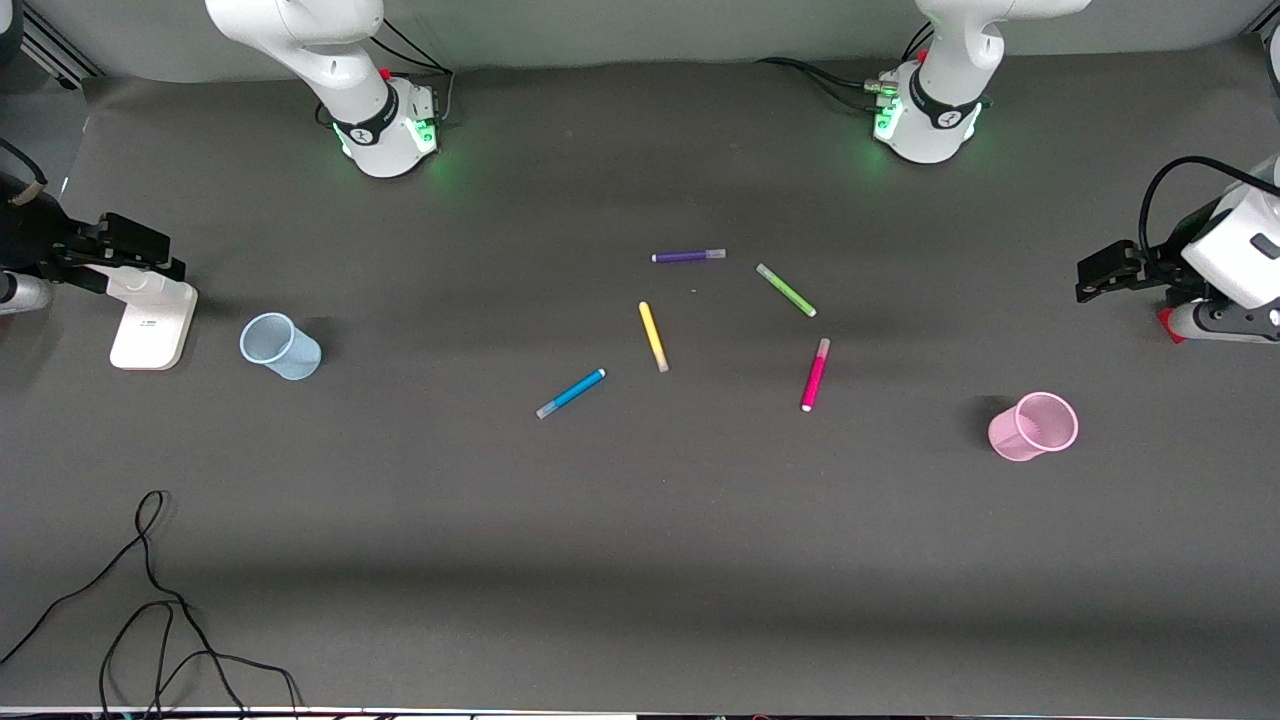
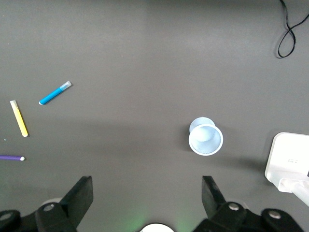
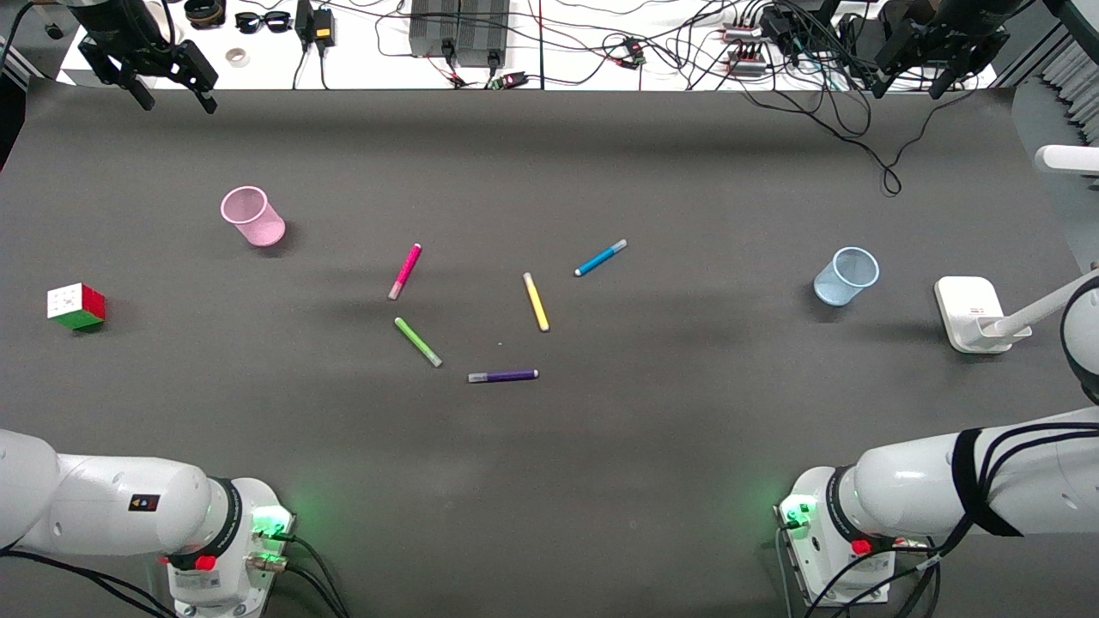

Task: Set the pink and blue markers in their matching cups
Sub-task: 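Reach the right gripper to the blue marker while the left gripper reaches the pink marker, then close the right gripper on the blue marker while the left gripper grasps the pink marker, then carry the blue marker to the clear cup while the left gripper carries pink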

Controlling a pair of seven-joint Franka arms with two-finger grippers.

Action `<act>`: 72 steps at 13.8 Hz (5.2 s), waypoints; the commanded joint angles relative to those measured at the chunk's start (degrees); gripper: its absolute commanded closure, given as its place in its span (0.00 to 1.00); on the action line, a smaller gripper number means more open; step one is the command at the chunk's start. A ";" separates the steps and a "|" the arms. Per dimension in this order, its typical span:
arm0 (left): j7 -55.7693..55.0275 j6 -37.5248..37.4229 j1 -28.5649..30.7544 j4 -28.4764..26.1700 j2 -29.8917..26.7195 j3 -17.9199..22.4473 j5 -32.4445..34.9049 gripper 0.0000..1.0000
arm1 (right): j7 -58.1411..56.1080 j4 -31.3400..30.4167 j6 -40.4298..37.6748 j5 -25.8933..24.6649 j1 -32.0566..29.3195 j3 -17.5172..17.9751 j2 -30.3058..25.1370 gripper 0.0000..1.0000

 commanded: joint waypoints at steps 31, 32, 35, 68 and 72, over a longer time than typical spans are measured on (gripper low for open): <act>-5.48 33.51 -7.92 -23.85 6.51 -15.12 -0.28 0.00 | 81.62 3.10 22.41 11.13 21.36 0.51 34.02 0.00; -5.48 35.63 -8.53 -25.44 7.73 -15.12 -0.19 0.00 | 82.24 3.10 23.37 11.13 22.07 0.60 35.17 0.00; -5.57 42.66 -9.24 -28.96 12.82 -15.12 0.69 0.00 | 83.30 3.01 24.70 11.04 23.48 0.51 37.29 0.00; -17.43 52.53 -8.90 -29.15 24.10 -15.03 7.37 0.89 | 85.59 10.54 19.73 10.77 30.07 -8.97 36.94 1.00; -17.08 33.68 -7.06 -17.06 22.60 -15.03 6.49 0.97 | 78.14 22.68 3.10 10.60 29.98 -16.52 36.50 1.00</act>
